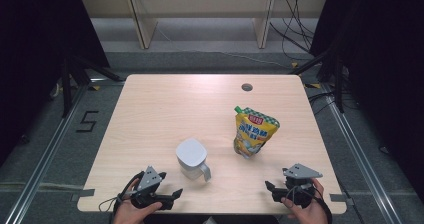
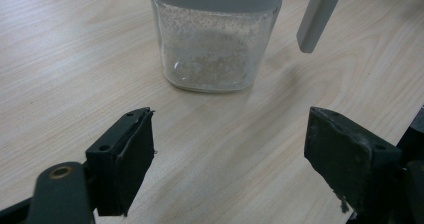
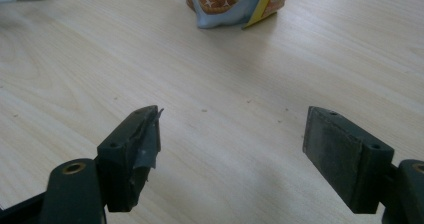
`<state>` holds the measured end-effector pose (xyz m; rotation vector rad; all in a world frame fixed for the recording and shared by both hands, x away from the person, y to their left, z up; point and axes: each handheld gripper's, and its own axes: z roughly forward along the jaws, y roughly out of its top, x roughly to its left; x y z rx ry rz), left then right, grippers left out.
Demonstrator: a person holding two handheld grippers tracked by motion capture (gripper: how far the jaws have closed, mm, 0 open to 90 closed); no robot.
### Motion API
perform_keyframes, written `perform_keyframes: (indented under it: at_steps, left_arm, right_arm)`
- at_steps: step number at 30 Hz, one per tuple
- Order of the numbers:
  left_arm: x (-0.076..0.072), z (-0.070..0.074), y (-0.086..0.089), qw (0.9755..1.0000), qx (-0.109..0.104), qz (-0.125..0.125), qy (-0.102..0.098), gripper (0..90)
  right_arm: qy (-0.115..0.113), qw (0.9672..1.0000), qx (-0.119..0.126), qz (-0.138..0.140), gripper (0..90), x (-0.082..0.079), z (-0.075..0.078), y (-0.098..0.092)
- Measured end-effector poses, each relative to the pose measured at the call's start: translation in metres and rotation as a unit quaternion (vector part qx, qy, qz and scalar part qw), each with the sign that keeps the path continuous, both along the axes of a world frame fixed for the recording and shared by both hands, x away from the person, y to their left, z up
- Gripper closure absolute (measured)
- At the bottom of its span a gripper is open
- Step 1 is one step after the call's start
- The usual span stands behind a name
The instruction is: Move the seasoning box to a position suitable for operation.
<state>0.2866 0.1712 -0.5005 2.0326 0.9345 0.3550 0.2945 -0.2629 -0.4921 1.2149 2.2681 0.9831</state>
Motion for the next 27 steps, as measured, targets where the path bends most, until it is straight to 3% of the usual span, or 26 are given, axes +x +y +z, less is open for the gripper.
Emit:
perform_keyframes:
  at_steps: [2,4,9,12,15,16,21,23,25,27]
  left_arm:
    - [-0.001,-0.001,-0.002,0.9999,-0.010,0.005,0.007,20.4]
    - [-0.001,0.000,-0.002,1.0000,-0.005,0.002,-0.005,21.3]
    - [-0.001,0.001,-0.003,0.9999,-0.010,0.003,-0.006,24.9]
    - [-0.002,0.003,-0.005,0.9997,-0.024,0.003,-0.004,26.8]
    - [-0.002,0.004,-0.004,0.9998,-0.017,-0.005,-0.007,31.9]
    - [-0.004,0.005,-0.007,0.9994,-0.032,-0.007,-0.007,33.8]
    - [-0.006,0.005,-0.014,0.9990,-0.041,-0.017,-0.005,43.4]
    - [-0.006,0.006,-0.016,0.9989,-0.036,-0.027,-0.012,47.2]
    - [-0.008,0.008,-0.024,0.9982,-0.051,-0.025,-0.019,50.6]
    - [-0.009,0.009,-0.027,0.9980,-0.049,-0.031,-0.028,53.7]
  right_arm:
    - [0.004,0.9999,0.001,-0.013,24.1,-0.002,0.000,0.001]
    - [-0.004,1.0000,-0.003,-0.001,24.1,0.001,-0.001,-0.001]
    - [-0.003,1.0000,-0.008,0.002,24.1,0.001,0.000,-0.001]
    - [-0.003,0.9999,-0.008,0.008,24.1,0.001,-0.001,0.000]
    - [-0.006,0.9999,-0.008,0.007,24.2,0.002,-0.001,0.000]
    - [-0.003,0.9999,-0.011,0.007,24.2,0.002,-0.001,-0.001]
    - [-0.004,1.0000,-0.008,0.000,24.2,0.002,-0.001,-0.001]
    - [-0.003,1.0000,-0.006,0.001,24.2,0.002,-0.001,0.000]
    - [-0.003,1.0000,-0.006,0.002,24.3,0.002,-0.001,0.000]
    - [-0.004,1.0000,-0.008,0.000,24.3,0.002,-0.001,0.000]
